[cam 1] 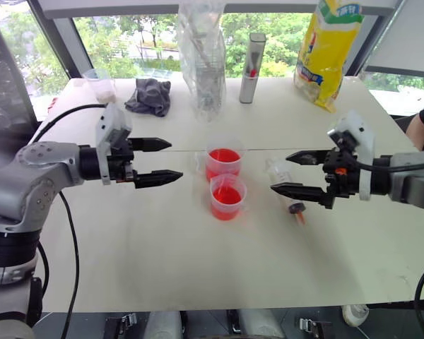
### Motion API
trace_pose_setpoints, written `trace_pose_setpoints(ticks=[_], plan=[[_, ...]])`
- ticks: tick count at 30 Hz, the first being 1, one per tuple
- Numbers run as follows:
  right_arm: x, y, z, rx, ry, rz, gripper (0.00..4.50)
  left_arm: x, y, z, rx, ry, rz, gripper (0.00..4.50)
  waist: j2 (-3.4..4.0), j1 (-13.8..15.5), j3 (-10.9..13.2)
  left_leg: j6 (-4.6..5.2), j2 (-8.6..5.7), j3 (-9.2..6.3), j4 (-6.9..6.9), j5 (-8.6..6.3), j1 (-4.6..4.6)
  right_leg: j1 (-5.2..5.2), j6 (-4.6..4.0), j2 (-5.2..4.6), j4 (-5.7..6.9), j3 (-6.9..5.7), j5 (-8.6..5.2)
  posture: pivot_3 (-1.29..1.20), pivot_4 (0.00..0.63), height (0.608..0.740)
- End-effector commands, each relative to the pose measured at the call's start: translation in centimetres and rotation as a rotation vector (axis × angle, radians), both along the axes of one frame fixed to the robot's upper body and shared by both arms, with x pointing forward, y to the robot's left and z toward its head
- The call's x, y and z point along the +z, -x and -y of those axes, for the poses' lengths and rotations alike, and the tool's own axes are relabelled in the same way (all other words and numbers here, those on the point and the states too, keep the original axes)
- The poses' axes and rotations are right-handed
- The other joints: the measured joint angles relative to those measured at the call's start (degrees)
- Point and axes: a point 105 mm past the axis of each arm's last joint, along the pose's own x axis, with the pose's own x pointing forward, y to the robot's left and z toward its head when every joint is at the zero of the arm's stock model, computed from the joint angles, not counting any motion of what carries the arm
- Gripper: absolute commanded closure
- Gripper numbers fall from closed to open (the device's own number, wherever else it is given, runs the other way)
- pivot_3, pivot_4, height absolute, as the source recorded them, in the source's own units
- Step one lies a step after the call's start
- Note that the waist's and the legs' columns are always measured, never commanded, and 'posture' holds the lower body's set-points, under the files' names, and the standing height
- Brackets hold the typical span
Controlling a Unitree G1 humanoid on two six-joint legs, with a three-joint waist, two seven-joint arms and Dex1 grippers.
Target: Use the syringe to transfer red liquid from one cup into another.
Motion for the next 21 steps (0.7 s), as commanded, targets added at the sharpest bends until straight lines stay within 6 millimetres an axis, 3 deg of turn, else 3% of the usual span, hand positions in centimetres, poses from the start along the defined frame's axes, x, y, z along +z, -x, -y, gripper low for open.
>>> trace_pose_setpoints(ticks=[1,21], plan=[[1.3,0.3,0.1,0.003,0.001,0.067,0.05,0.9,0.3,0.1,-0.005,0.006,0.041,0.0,0.0,0.0,0.0,0.0,0.0,0.0,0.0,0.0,0.0,0.0,0.0,0.0,0.0,0.0,0.0,0.0,0.15,0.74],[1.2,0.3,1.3,-0.027,0.025,0.067,0.05,1.1,0.2,0.1,-0.005,0.018,0.049,0.0,0.0,0.03,0.0,0.0,-0.01,0.0,0.01,0.0,0.01,0.01,0.0,0.01,0.0,0.0,0.0,0.0,0.15,0.74]])
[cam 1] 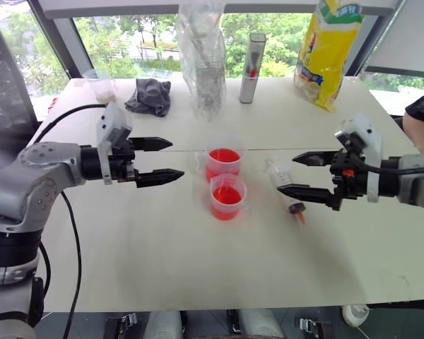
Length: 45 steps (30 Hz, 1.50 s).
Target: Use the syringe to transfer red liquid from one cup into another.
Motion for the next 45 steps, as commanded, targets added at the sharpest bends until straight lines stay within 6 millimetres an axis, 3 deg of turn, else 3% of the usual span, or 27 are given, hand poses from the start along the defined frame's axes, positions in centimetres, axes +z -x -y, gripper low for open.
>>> trace_pose_setpoints(ticks=[1,12,18,24,33,45], plan=[[1.2,0.1,0.3,-0.01,0.004,0.061,0.05,1.0,0.3,-0.1,-0.011,0.005,0.048,0.0,0.0,0.0,0.0,0.0,0.0,0.0,0.0,0.0,0.0,0.0,0.0,0.0,0.0,0.0,0.0,0.0,0.15,0.74],[0.6,-1.1,1.6,-0.092,0.058,0.045,0.05,0.9,0.2,-0.1,-0.005,-0.003,0.057,0.0,-0.01,0.03,0.0,0.0,0.0,0.0,0.01,0.0,0.01,0.01,0.0,0.0,0.0,0.0,0.0,0.0,0.15,0.74],[-1.2,-4.3,4.4,-0.312,0.195,-0.057,0.05,0.6,0.1,0.0,-0.003,0.003,0.061,0.0,0.02,-0.27,0.01,0.0,0.0,0.04,0.03,0.0,0.03,-0.01,-0.01,-0.02,0.04,0.03,0.0,0.0,0.15,0.74],[-3.1,-6.9,5.3,-0.413,0.213,-0.195,0.05,0.6,-0.4,0.5,-0.019,0.006,0.084,0.0,0.01,-0.05,0.0,0.0,-0.02,0.04,0.02,0.0,-0.01,-0.06,-0.02,0.01,0.02,0.04,0.0,0.0,0.15,0.74],[-6.2,-9.3,4.2,-0.486,0.168,-0.425,0.05,0.2,-0.3,0.8,-0.022,0.012,0.087,0.0,0.02,-0.13,0.0,0.0,-0.03,0.06,0.02,0.0,-0.05,-0.1,-0.02,0.03,0.03,0.04,0.0,0.0,0.15,0.74],[-9.6,-10.4,2.9,-0.487,0.25,-0.505,0.05,0.1,0.2,0.5,0.003,0.013,0.089,0.0,0.02,-0.25,0.0,0.0,-0.04,0.06,0.03,0.0,-0.06,-0.1,-0.01,0.03,0.05,0.03,0.0,0.0,0.15,0.74]])
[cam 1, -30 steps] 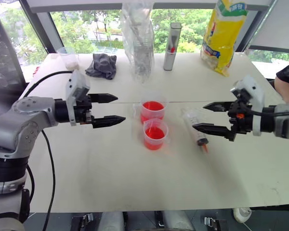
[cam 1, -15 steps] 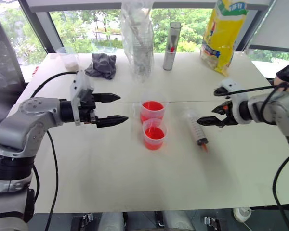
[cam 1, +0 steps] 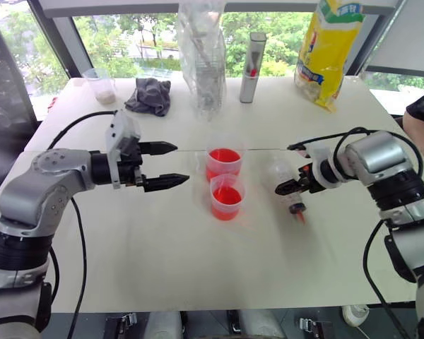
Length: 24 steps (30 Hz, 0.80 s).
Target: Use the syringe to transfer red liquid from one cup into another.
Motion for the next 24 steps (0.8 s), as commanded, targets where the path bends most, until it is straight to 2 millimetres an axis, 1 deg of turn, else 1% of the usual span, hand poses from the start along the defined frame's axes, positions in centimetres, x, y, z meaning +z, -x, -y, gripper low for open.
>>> trace_pose_setpoints(ticks=[1,4,5,8,9,12,14,15,17,19,20,24], plan=[[0.9,-0.9,-0.2,0.008,0.026,0.048,0.05,1.3,0.5,-0.2,0.003,0.007,0.06,0.0,0.0,-0.03,0.0,0.0,0.0,0.0,0.0,0.0,0.0,0.0,0.0,0.01,0.01,0.0,0.0,0.0,0.15,0.74],[0.6,-1.0,-0.5,0.014,0.023,0.041,0.84,1.3,0.5,-0.2,0.008,0.006,0.061,0.0,0.0,0.01,0.0,0.0,0.0,0.0,0.0,0.0,0.02,0.01,0.0,0.01,0.02,0.0,0.0,0.0,0.15,0.74],[0.6,-0.9,-0.6,0.016,0.021,0.038,1.27,1.3,0.4,-0.2,0.009,0.006,0.061,0.0,0.0,0.01,0.0,0.0,0.0,0.0,0.0,0.0,0.01,0.01,0.0,0.0,0.02,0.0,0.0,0.0,0.15,0.74],[0.6,-0.9,-0.7,0.025,0.023,0.042,2.82,1.3,0.3,-0.3,0.017,0.004,0.065,0.0,0.0,0.0,-0.01,0.0,0.0,0.0,0.0,0.0,0.02,0.01,0.0,0.01,0.02,0.0,0.0,0.0,0.15,0.74],[0.6,-0.9,-0.7,0.026,0.023,0.041,3.07,1.3,0.2,-0.3,0.018,0.005,0.066,0.0,0.0,0.01,-0.01,0.0,0.0,0.0,0.0,0.0,0.02,0.01,0.0,0.01,0.02,0.0,0.0,0.0,0.15,0.74],[0.7,-0.8,-0.7,0.027,0.02,0.039,3.09,1.4,0.1,-0.2,0.017,0.008,0.066,0.0,0.0,0.02,-0.01,0.0,0.0,0.0,0.01,0.0,0.02,0.01,0.0,0.0,0.02,-0.01,0.0,0.0,0.15,0.74],[1.3,-0.8,-0.6,0.02,0.016,0.06,3.09,1.5,0.0,-0.1,0.016,0.008,0.069,0.0,0.0,0.04,-0.01,0.0,0.0,0.0,0.01,0.0,0.02,0.01,0.0,0.0,0.02,-0.01,0.0,0.0,0.15,0.74],[1.7,-0.8,-0.5,0.014,0.007,0.072,3.09,1.6,0.0,-0.1,0.016,0.009,0.07,0.0,0.0,0.04,-0.01,0.0,0.0,0.0,0.01,0.0,0.02,0.01,0.0,0.0,0.02,-0.01,0.0,0.0,0.15,0.74],[3.4,-0.9,-0.6,0.012,-0.03,0.134,3.09,1.8,-0.1,-0.1,0.017,0.014,0.077,0.0,0.01,0.05,0.0,0.0,0.0,0.0,0.0,0.0,0.01,0.0,0.0,0.0,0.03,0.0,0.0,0.0,0.15,0.74],[6.5,-1.3,-1.2,0.043,-0.102,0.284,3.09,2.2,-0.3,-0.2,0.02,0.025,0.086,0.0,0.01,0.14,0.0,0.0,0.0,0.0,0.0,0.0,-0.01,-0.01,0.0,0.0,0.02,0.0,0.0,0.0,0.15,0.74],[7.7,-1.3,-1.5,0.051,-0.129,0.339,3.09,2.3,-0.4,-0.2,0.02,0.031,0.088,0.0,0.03,0.11,0.01,0.0,0.0,-0.01,0.0,0.0,-0.01,-0.01,0.0,0.0,0.02,-0.01,0.0,0.0,0.15,0.74],[13.9,-1.9,-2.6,0.109,-0.181,0.761,3.09,3.6,-0.8,0.1,0.012,0.079,0.101,0.0,0.02,0.2,0.0,0.0,0.0,-0.02,-0.01,0.0,0.0,0.01,0.0,0.01,0.02,-0.03,0.0,0.0,0.15,0.74]])
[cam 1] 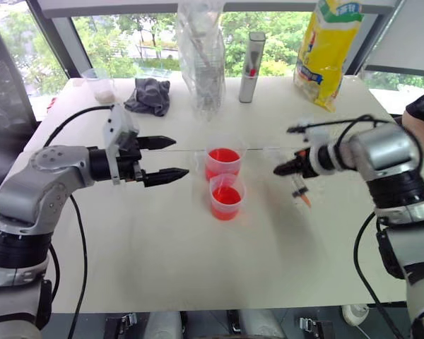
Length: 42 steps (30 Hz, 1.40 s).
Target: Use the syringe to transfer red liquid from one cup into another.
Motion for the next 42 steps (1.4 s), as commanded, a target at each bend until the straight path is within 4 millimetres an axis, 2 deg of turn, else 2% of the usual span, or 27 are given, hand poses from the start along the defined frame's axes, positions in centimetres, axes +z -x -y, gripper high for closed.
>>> trace_pose_setpoints(ticks=[1,4,6,10,14,21,23,31,39,42], plan=[[6.4,-0.2,-0.8,0.023,-0.049,0.39,3.09,2.5,-0.1,0.1,-0.017,0.058,0.068,0.0,0.0,-0.01,0.0,0.0,0.0,-0.01,0.0,0.0,0.0,0.0,0.0,0.0,0.0,-0.01,0.0,0.0,0.15,0.74],[10.7,0.6,-3.2,0.081,-0.163,0.683,3.09,3.3,-0.5,0.6,-0.037,0.073,0.08,0.0,-0.01,-0.23,-0.01,0.0,0.0,0.0,0.0,0.0,0.02,0.02,0.01,0.0,0.01,0.0,0.0,0.0,0.15,0.74],[12.6,1.5,-4.9,0.139,-0.298,0.779,3.09,3.7,-0.8,0.8,-0.047,0.075,0.088,0.0,0.01,-0.31,0.0,-0.01,0.0,0.02,-0.01,0.01,0.03,-0.01,0.01,0.02,0.07,0.02,0.0,0.0,0.15,0.74],[13.8,1.8,-7.1,0.189,-0.464,0.865,3.09,4.3,-1.0,0.9,-0.058,0.076,0.097,0.0,0.01,-0.19,-0.01,-0.03,0.03,-0.01,-0.01,0.02,0.03,-0.01,0.01,0.03,0.09,0.0,0.01,0.0,0.15,0.74],[12.0,1.8,-9.1,0.24,-0.505,0.903,3.09,5.0,-1.1,0.8,-0.062,0.079,0.108,0.0,0.0,-0.16,-0.02,-0.04,0.02,0.03,0.02,0.02,0.02,0.01,0.01,-0.02,0.08,0.0,0.0,0.0,0.15,0.74],[5.1,1.2,-11.7,0.262,-0.523,0.872,3.09,5.7,-1.2,0.6,-0.055,0.076,0.124,0.0,-0.01,-0.19,-0.02,-0.04,0.0,0.01,0.03,0.03,0.02,0.03,0.01,-0.02,0.08,0.0,0.0,0.0,0.15,0.74],[3.7,1.2,-12.4,0.266,-0.529,0.862,3.09,5.7,-1.1,0.6,-0.056,0.076,0.125,0.0,0.0,-0.39,-0.02,-0.05,0.0,0.02,0.03,0.03,0.03,0.02,0.01,0.0,0.09,0.0,0.0,0.0,0.15,0.74],[0.3,0.5,-13.2,0.249,-0.524,0.835,3.09,5.7,-1.8,1.2,-0.064,0.076,0.127,0.0,0.0,-0.18,-0.02,-0.08,0.0,0.02,0.06,0.05,0.07,0.04,0.01,0.0,0.16,0.0,0.0,0.0,0.15,0.74],[-1.5,0.2,-13.4,0.25,-0.506,0.811,3.09,5.6,-3.1,2.5,-0.076,0.075,0.15,0.0,0.0,-0.25,-0.01,-0.09,0.0,0.02,0.07,0.06,0.09,0.07,0.01,0.0,0.17,0.0,0.0,0.0,0.15,0.74],[-1.6,0.2,-13.3,0.254,-0.497,0.809,3.09,5.7,-3.6,3.8,-0.102,0.082,0.156,0.0,0.0,-0.21,-0.01,-0.1,0.0,0.02,0.07,0.06,0.1,0.06,0.01,0.01,0.2,0.0,0.0,0.0,0.15,0.74]])
